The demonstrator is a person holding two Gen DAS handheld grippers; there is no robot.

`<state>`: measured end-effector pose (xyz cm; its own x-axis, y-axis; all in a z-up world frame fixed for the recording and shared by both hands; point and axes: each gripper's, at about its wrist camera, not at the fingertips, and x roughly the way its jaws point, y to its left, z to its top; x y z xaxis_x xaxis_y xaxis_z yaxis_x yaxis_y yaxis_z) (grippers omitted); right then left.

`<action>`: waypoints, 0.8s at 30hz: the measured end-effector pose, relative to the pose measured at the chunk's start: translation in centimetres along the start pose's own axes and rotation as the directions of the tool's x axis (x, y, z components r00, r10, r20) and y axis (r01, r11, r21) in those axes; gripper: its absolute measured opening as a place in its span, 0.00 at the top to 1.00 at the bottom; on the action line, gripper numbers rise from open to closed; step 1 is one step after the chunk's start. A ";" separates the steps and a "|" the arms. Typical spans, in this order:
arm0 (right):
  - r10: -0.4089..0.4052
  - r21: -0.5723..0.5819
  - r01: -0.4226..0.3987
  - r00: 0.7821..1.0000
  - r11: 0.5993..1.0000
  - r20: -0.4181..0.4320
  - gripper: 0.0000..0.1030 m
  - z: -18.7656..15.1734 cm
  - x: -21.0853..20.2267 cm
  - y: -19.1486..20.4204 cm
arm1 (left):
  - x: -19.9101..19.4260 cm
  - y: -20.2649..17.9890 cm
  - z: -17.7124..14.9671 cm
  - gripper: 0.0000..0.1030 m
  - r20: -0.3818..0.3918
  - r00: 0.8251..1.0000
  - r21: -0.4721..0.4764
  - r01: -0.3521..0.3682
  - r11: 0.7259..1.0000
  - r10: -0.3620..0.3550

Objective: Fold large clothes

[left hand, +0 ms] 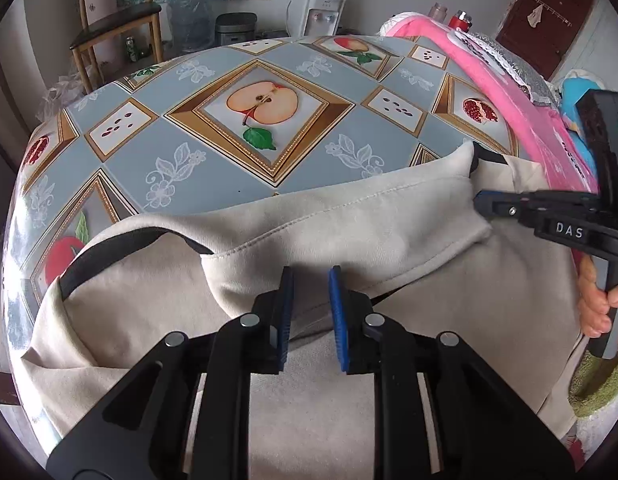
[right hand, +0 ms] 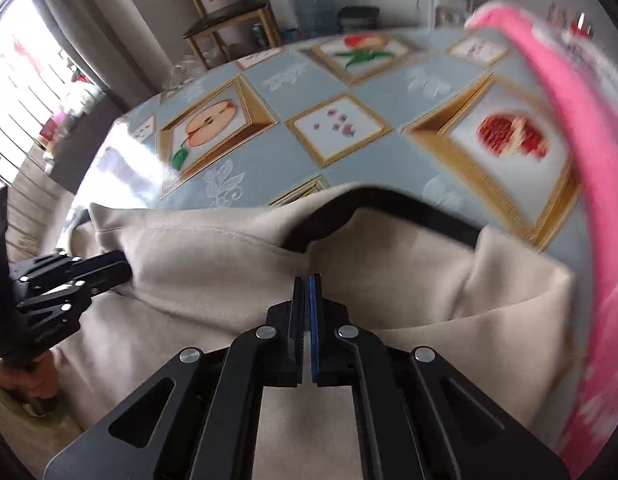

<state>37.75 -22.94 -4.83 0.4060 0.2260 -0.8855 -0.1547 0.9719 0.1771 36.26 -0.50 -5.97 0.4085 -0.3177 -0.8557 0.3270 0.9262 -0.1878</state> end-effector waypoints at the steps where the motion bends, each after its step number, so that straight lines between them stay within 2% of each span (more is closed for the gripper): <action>1: 0.037 0.002 -0.037 0.999 0.999 0.024 0.99 0.2 -0.8 0.5 | 0.0 0.0 -0.1 0.82 0.003 1.000 -0.005 0.006 1.000 -0.006; 3: 0.058 -0.009 -0.058 0.996 0.998 0.068 0.99 0.9 -2.0 1.8 | 0.0 0.4 -0.2 0.82 0.014 1.000 -0.020 0.020 1.000 -0.020; 5: 0.041 -0.063 -0.035 0.995 0.997 0.088 0.99 1.5 -1.7 4.0 | -0.1 0.4 -0.3 0.82 0.022 0.999 -0.026 0.025 0.999 -0.024; 9: -0.016 -0.090 0.019 0.999 0.996 0.036 0.99 2.0 2.1 5.3 | 0.0 0.3 -0.3 0.82 0.027 0.999 -0.030 0.021 0.999 -0.020; 10: -0.010 -0.087 0.015 0.998 0.996 0.055 0.99 1.9 2.6 5.1 | 0.0 0.4 -0.3 0.82 0.028 0.999 -0.034 0.025 0.999 -0.024; 13: 0.003 -0.031 -0.002 1.000 1.000 0.030 0.98 2.3 2.0 4.9 | -0.1 0.7 -0.3 0.82 0.025 0.999 -0.045 0.039 0.998 -0.038; 16: 0.082 -0.081 -0.077 0.995 0.994 0.058 0.96 1.8 0.0 6.7 | -0.1 0.9 -0.4 0.82 0.033 0.998 -0.051 0.052 0.997 -0.051; 18: 0.118 -0.113 -0.113 0.992 0.987 0.042 0.95 1.4 0.2 8.0 | -0.2 1.2 -0.5 0.82 0.040 0.997 -0.064 0.065 0.996 -0.063; 20: 0.097 -0.124 -0.097 0.995 0.988 0.000 0.95 0.9 2.0 8.8 | -0.2 1.5 -0.5 0.82 0.039 0.996 -0.079 0.080 0.994 -0.077; 21: 0.093 -0.129 -0.091 0.996 0.987 0.007 0.94 0.6 2.7 8.8 | -0.3 1.7 -0.4 0.82 0.038 0.996 -0.091 0.087 0.992 -0.084; 24: 0.106 -0.092 -0.106 0.994 0.990 -0.008 0.92 0.9 2.3 8.3 | -1.2 2.0 -0.2 0.82 0.059 0.994 -0.113 0.096 0.989 -0.090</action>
<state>38.22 -14.30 -5.03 0.3801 0.3274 -0.8651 -0.2790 0.9323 0.2302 36.23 1.77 -5.41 0.4273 -0.4114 -0.8051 0.2667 0.9082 -0.3226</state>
